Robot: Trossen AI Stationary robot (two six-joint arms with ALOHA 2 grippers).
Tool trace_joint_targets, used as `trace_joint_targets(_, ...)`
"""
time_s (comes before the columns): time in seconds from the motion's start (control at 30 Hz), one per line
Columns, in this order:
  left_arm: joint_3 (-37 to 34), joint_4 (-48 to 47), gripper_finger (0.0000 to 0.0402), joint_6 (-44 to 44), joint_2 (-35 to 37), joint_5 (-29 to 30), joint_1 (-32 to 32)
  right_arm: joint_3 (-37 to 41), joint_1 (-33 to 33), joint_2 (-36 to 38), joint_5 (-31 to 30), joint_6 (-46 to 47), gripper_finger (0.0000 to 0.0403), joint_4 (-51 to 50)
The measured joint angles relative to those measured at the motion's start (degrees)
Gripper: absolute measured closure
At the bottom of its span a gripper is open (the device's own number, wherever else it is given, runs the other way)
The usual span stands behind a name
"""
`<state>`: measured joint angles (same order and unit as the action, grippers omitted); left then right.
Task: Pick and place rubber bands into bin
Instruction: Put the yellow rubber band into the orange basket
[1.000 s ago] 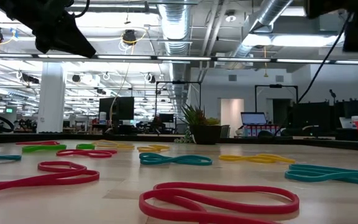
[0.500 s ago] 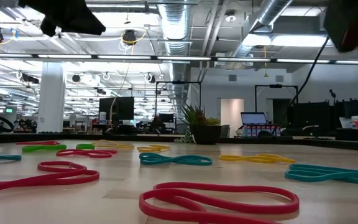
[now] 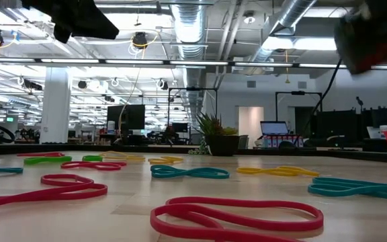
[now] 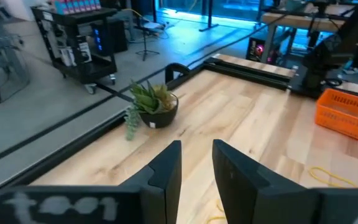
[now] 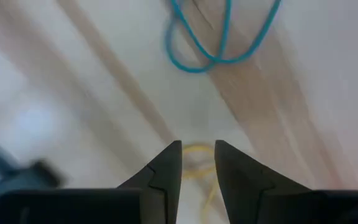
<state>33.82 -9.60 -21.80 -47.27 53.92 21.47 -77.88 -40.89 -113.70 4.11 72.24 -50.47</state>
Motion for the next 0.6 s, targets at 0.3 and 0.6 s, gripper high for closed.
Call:
trace_joint_targets(0.3,0.0,-1.2,0.0320,0.1,0.0,-4.7,0.0,-0.5,-1.9,-0.2,0.1,9.4,0.0313,0.1)
trace_joint_targets(0.6,0.0,-3.8,0.0320,-1.0,0.0,-5.8,0.0,-0.5,-3.9,-0.1,-1.3,15.3,0.0313,0.0)
